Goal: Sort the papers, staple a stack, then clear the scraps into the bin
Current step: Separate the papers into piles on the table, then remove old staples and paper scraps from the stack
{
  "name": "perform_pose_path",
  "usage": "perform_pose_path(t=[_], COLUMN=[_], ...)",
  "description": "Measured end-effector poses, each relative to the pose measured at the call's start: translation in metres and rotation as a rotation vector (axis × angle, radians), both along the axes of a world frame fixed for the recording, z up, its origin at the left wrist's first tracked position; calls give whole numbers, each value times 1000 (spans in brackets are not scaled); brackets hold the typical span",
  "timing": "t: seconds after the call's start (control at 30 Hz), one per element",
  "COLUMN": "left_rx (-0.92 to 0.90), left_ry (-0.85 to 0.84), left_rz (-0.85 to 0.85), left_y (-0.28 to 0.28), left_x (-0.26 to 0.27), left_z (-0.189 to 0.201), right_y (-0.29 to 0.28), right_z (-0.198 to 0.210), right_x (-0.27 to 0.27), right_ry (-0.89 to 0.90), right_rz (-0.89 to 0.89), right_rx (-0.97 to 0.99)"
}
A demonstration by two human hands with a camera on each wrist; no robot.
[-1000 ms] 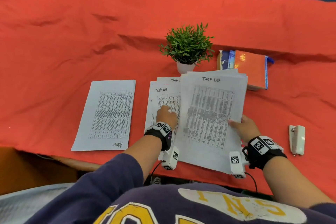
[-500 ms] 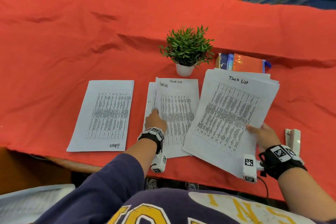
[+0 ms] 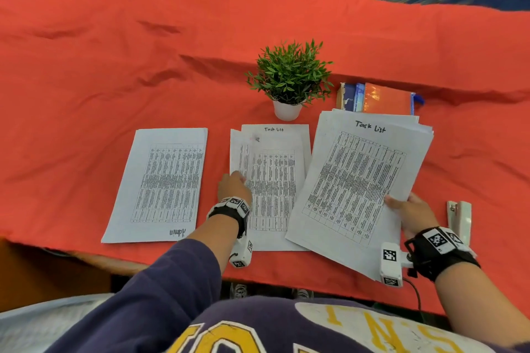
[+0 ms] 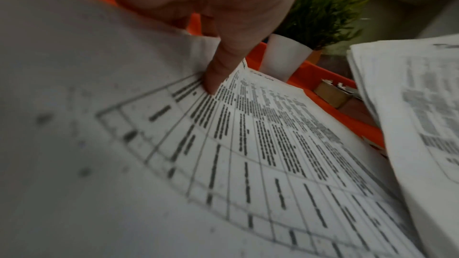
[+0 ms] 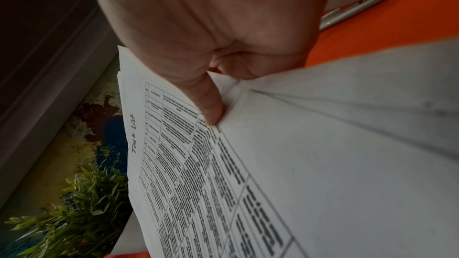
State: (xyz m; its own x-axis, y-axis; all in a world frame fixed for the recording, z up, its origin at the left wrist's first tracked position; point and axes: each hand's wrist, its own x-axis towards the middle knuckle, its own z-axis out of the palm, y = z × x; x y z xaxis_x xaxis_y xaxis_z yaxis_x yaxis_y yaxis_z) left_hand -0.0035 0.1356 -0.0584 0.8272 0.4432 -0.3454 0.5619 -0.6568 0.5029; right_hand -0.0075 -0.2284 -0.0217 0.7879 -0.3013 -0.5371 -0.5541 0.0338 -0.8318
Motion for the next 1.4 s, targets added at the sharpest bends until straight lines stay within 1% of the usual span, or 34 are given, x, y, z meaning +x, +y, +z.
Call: perform_pose_path(t=[0.07, 0.13, 0.23, 0.3, 0.33, 0.37, 0.43, 0.47, 0.53, 0.67, 0.73, 0.83, 0.9, 1.0, 1.1, 1.2, 1.3, 1.4], left_rx=[0, -42, -158, -231, -267, -313, -396, -391, -314, -11, 28, -17, -94, -240, -300, -379, -415, -423], left_ry=[-95, -175, -198, -255, -272, -268, -178, -113, -23, 131, 205, 250, 220, 110, 98, -5, -92, -137], left_rz=[-77, -121, -141, -172, -146, -73, 100, 150, 172, 141, 167, 210, 228, 266, 244, 173, 141, 122], left_y=[-8, -20, -34, -39, -40, -39, -36, -33, -27, -22, -21, -19, -17, -13, -7, -1, 6, 7], left_x=[-1, -6, -13, -13, -10, -4, 10, 17, 27, 38, 44, 50, 52, 53, 52, 45, 31, 14], left_z=[10, 19, 34, 38, 34, 32, 26, 22, 14, 10, 10, 9, 7, 9, 15, 21, 31, 46], right_y=[0, -1, -2, -3, -4, -5, -9, -11, -14, -21, -27, -37, -42, -49, -53, -51, -38, -15], right_z=[0, -2, -5, -6, -6, -5, -5, -5, -2, 9, 14, 15, 14, 15, 16, 19, 23, 26], right_x=[1, 3, 7, 10, 12, 13, 16, 17, 17, 16, 16, 16, 17, 19, 22, 25, 31, 36], right_ry=[-2, 4, 15, 13, 13, 12, 9, 7, 0, -9, -20, -30, -44, -58, -50, -33, -29, -32], right_rz=[-8, -11, -11, -15, -17, -18, -16, -12, -15, -22, -30, -57, -74, -84, -63, -34, 11, 57], right_rx=[13, 13, 24, 32, 36, 38, 44, 43, 36, 49, 54, 40, 24, 32, 69, 122, 221, 322])
